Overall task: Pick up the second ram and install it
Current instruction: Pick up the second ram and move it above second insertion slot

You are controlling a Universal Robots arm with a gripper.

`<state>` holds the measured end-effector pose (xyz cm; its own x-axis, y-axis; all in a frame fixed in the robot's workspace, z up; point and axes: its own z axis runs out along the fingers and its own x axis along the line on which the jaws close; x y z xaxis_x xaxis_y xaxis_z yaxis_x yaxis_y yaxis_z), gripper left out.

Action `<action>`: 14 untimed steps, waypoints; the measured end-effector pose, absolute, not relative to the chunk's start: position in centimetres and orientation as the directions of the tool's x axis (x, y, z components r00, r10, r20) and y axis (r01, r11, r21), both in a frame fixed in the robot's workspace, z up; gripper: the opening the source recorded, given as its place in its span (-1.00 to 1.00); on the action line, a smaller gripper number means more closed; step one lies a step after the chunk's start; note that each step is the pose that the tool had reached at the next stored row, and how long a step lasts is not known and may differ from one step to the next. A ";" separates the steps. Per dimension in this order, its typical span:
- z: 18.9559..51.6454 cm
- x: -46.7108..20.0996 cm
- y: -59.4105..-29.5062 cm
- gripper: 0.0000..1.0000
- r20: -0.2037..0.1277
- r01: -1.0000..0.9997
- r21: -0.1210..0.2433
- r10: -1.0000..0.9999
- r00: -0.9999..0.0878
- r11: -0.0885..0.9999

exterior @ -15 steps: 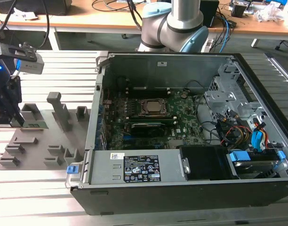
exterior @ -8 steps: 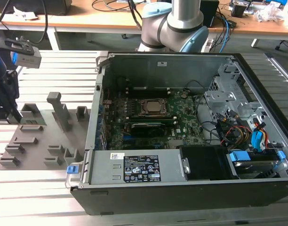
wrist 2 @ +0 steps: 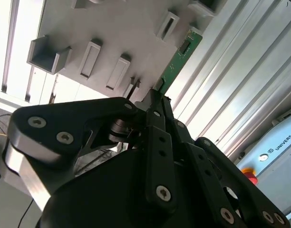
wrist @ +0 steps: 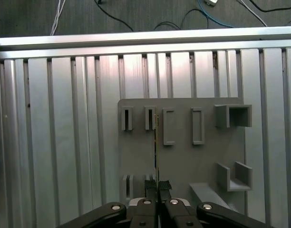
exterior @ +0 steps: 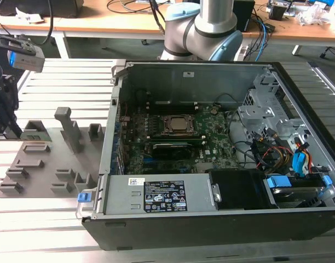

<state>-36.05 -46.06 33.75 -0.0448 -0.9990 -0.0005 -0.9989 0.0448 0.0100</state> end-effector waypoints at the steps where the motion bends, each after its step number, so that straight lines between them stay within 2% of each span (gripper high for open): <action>1: 33.9 -36.0 -46.1 -0.73 -0.001 -0.999 0.010 -0.999 -0.045 0.045; 14: 36.3 -36.0 -46.1 -0.73 -0.001 -0.999 0.010 -0.999 -0.045 0.045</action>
<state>-36.05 -46.06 36.35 -0.0448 -0.9990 -0.0005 -0.9989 0.0448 0.0100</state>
